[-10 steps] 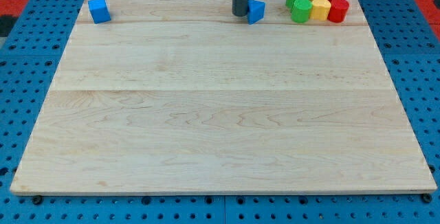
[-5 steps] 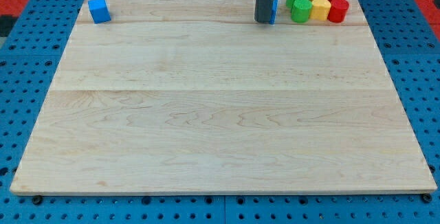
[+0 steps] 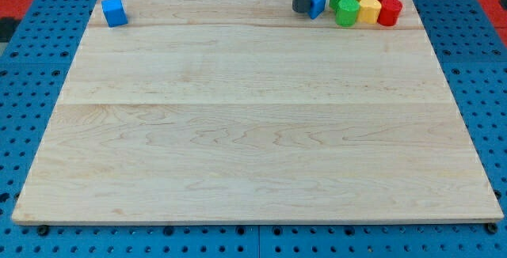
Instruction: Move the blue triangle to the group of blocks
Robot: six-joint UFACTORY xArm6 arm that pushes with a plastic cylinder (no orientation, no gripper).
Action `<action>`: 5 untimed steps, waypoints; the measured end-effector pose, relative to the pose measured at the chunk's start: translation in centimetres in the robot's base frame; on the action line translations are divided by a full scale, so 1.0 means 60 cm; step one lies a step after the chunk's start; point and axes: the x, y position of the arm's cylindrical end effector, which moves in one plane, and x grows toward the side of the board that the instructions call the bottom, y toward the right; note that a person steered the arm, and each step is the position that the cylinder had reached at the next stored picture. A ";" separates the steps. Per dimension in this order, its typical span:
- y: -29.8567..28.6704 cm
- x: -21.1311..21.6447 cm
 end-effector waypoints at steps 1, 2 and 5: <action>0.009 -0.003; 0.029 -0.004; -0.038 0.095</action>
